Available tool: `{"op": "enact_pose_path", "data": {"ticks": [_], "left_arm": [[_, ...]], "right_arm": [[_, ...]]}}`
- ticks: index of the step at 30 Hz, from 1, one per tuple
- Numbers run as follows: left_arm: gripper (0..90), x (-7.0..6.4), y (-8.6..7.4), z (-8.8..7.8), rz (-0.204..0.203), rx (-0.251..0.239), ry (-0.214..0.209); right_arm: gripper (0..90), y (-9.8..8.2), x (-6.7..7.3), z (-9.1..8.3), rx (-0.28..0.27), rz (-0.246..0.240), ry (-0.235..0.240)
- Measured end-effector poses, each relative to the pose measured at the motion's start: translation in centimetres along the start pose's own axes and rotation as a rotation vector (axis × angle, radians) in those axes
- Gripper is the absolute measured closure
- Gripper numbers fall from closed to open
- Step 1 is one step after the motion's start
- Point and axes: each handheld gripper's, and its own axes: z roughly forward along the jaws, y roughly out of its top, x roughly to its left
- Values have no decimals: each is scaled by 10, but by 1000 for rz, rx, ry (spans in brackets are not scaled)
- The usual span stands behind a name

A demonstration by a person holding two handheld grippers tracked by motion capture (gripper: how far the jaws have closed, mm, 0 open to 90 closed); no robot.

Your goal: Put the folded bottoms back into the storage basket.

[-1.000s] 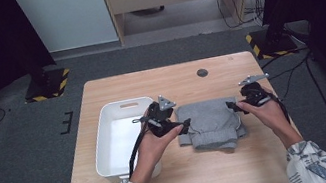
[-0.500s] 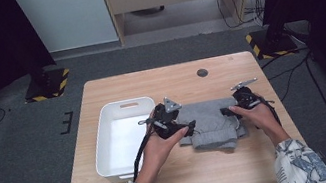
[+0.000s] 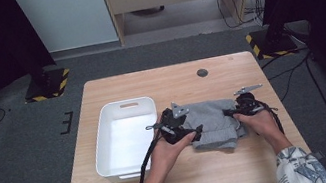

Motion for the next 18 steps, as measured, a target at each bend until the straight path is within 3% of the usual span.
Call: {"op": "enact_pose_path", "data": {"ticks": [8, 18], "left_arm": [[131, -14, -3, 20, -12, 27, 3], [136, -15, -5, 52, -48, 61, 25]], "right_arm": [[708, 0, -2, -11, 46, -85, -59], [704, -7, -11, -20, 41, -78, -56]]}}
